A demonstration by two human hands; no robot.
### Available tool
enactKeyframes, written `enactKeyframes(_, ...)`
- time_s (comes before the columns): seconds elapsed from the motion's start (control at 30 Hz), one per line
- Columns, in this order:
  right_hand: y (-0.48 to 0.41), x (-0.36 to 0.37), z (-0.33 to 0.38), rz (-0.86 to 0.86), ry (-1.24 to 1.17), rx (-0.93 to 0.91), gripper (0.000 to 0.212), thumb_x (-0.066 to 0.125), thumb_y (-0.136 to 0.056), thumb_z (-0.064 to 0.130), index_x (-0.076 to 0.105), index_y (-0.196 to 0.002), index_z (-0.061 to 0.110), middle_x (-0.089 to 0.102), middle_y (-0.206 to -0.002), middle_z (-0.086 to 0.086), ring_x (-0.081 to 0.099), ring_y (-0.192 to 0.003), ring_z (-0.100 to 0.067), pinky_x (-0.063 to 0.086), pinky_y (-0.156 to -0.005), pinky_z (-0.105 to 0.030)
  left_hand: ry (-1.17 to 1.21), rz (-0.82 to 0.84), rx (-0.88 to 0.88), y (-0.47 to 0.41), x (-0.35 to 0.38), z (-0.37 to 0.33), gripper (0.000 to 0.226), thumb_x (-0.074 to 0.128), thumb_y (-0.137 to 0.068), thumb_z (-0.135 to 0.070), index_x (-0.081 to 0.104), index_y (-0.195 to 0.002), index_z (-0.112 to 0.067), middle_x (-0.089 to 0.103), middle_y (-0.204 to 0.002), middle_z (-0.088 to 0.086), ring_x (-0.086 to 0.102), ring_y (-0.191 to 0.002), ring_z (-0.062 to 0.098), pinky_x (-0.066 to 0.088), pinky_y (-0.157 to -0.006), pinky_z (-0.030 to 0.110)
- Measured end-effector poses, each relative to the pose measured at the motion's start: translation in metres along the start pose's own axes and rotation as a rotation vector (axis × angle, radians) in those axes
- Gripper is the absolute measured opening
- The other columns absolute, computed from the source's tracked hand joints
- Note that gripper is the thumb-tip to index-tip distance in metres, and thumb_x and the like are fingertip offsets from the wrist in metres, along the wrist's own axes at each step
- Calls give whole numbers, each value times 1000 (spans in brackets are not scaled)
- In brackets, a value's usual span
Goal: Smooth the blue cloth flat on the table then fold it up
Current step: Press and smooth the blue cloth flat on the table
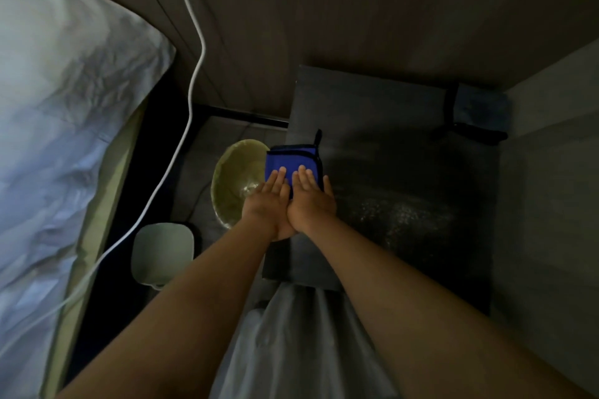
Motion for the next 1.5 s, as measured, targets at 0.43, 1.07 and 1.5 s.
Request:
enactKeyframes(0.43, 11, 2, -49, 2, 70, 98, 64, 22, -102, 36, -10, -153, 15, -18, -161, -3, -15, -148, -18, -11, -118, -44, 23, -35, 98, -5, -10, -51, 97, 35, -87, -64, -14, -150, -9, -20, -159, 12, -17, -147, 22, -2, -121, 40)
enactKeyframes(1.07, 1, -28, -194, 3, -101, 226, 62, 26, -102, 31, -6, -154, 16, -14, -162, -1, -9, -149, -14, -7, -119, -43, -15, -49, 231, -69, -77, -166, 104, 46, -85, -64, -11, -150, -7, -18, -159, 11, -14, -147, 23, 2, -120, 39)
enactKeyframes(1.5, -21, -39, -74, 18, -130, 10, 62, 25, -100, 30, -3, -154, 19, -12, -162, 1, -11, -149, -13, -8, -120, -41, -4, -65, 44, -46, -52, -54, 108, 35, -80, -74, -13, -150, -8, -19, -159, 11, -15, -147, 22, 0, -121, 38)
Point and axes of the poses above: each hand's wrist, its own y-axis away from the middle knuckle, its own x-axis out of the palm, z = x × y, the point moved 8 cm from there along -y, towards the middle knuckle
